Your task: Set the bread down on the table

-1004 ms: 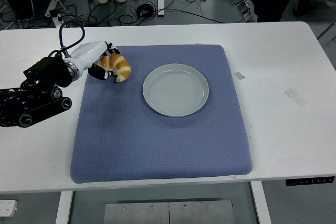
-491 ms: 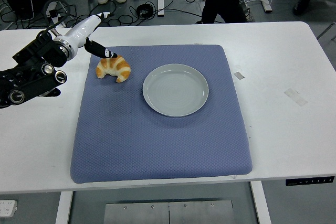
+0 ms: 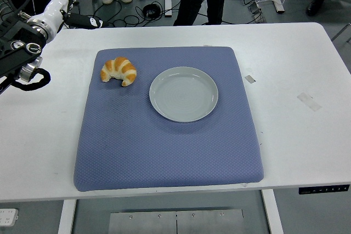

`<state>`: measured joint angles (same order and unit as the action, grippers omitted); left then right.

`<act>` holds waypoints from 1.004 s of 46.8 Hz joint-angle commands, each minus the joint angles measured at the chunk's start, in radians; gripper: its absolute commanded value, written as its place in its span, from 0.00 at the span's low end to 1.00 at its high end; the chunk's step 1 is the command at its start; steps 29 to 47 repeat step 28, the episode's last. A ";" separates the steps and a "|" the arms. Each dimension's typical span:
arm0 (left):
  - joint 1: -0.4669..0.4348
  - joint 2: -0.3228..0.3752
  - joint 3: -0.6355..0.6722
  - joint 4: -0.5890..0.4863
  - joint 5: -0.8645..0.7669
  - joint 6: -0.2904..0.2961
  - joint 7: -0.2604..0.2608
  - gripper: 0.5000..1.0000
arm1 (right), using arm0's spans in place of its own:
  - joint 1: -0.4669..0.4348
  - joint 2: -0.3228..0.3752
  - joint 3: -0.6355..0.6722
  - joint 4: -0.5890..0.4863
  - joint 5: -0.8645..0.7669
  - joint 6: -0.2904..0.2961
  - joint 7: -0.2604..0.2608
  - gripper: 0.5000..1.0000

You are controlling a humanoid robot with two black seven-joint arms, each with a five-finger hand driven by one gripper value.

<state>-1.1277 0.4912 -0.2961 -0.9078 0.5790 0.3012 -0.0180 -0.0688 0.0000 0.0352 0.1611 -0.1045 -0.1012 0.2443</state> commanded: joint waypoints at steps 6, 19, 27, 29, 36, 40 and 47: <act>-0.001 0.004 -0.008 0.099 -0.139 -0.039 -0.016 0.94 | 0.000 0.000 0.000 0.000 0.000 0.000 0.000 1.00; 0.000 0.029 -0.024 0.127 -0.168 -0.054 -0.016 0.94 | 0.001 0.000 0.000 0.014 -0.001 0.001 0.000 1.00; 0.000 0.036 -0.026 0.127 -0.169 -0.062 -0.016 0.94 | 0.004 0.000 0.002 0.014 -0.001 0.003 0.001 1.00; -0.001 0.036 -0.026 0.127 -0.169 -0.062 -0.016 0.94 | 0.004 0.000 -0.001 0.014 -0.001 0.003 0.003 1.00; -0.001 0.036 -0.026 0.127 -0.169 -0.062 -0.016 0.94 | 0.004 0.000 -0.001 0.014 -0.001 0.003 0.003 1.00; -0.001 0.036 -0.026 0.127 -0.169 -0.062 -0.016 0.94 | 0.004 0.000 -0.001 0.014 -0.001 0.003 0.003 1.00; -0.001 0.036 -0.026 0.127 -0.169 -0.062 -0.016 0.94 | 0.004 0.000 -0.001 0.014 -0.001 0.003 0.003 1.00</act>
